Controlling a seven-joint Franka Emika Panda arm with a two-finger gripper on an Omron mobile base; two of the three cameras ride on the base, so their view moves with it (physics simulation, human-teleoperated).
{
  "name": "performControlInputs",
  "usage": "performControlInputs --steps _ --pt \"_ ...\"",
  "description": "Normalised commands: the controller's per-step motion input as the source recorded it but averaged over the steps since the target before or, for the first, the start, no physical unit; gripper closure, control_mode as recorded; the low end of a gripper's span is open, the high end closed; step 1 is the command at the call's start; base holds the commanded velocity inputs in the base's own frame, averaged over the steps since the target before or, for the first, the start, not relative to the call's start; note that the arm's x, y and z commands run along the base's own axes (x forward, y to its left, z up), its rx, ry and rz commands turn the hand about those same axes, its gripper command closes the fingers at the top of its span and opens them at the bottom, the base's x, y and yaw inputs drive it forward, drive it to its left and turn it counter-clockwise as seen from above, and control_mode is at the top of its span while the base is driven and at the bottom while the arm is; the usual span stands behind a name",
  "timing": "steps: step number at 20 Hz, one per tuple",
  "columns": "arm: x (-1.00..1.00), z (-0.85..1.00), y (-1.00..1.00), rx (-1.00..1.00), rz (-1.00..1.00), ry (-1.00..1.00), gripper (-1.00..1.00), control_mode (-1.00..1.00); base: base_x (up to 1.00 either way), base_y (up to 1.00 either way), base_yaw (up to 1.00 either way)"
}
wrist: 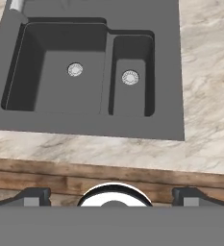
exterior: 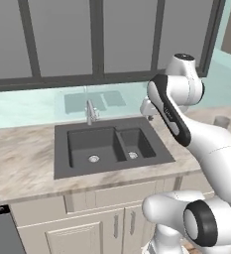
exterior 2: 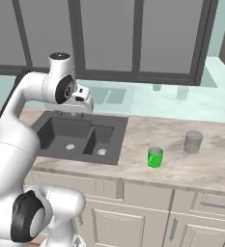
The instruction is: Place the glass cup in the left basin and the mug in the right basin of the sink.
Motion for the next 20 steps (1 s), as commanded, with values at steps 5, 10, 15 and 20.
performControlInputs --steps 5,10,15,20 --pt "0.0 0.0 0.0 0.0 0.0 0.0 -1.0 1.0 0.41 -0.26 0.0" --pt "0.0 0.0 0.0 0.0 0.0 0.0 -1.0 1.0 0.37 -0.29 0.0" --pt "0.0 0.0 0.0 0.0 0.0 0.0 -1.0 1.0 0.27 -0.36 0.0" --pt "0.0 0.0 0.0 0.0 0.0 0.0 -1.0 1.0 0.0 -0.45 -0.02"
